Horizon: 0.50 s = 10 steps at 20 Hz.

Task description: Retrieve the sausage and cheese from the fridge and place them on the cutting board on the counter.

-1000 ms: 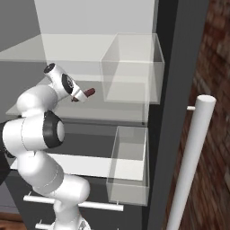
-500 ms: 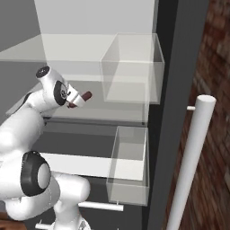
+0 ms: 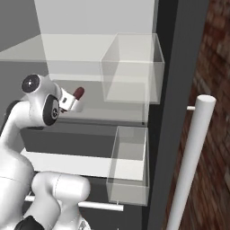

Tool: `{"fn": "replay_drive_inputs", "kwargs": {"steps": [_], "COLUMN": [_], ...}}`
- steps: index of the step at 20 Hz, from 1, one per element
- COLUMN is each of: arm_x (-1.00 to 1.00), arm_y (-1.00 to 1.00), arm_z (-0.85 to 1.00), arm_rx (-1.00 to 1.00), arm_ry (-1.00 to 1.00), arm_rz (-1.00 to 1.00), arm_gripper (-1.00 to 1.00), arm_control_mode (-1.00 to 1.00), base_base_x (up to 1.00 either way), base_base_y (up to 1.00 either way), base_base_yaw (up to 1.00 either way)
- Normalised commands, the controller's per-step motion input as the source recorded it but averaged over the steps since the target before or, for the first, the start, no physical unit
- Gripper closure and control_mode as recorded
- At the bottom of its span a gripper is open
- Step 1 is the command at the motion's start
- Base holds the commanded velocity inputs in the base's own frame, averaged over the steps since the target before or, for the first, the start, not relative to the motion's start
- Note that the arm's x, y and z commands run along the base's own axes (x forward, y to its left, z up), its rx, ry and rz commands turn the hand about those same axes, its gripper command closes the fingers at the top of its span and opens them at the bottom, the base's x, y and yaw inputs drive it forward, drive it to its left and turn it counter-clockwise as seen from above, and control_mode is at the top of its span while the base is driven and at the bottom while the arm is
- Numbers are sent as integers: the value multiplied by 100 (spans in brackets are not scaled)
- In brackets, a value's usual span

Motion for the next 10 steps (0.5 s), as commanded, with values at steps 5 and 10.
{"fn": "replay_drive_inputs", "kwargs": {"steps": [5,10], "arm_x": [-100,-100], "arm_y": [-7,0], "arm_z": [74,56], "arm_rx": [0,-8], "arm_ry": [0,0], "arm_rz": [25,19], "arm_gripper": [100,100], "arm_control_mode": [-100,-100], "base_base_x": [0,0], "base_base_y": [0,0], "base_base_yaw": [0,0]}}
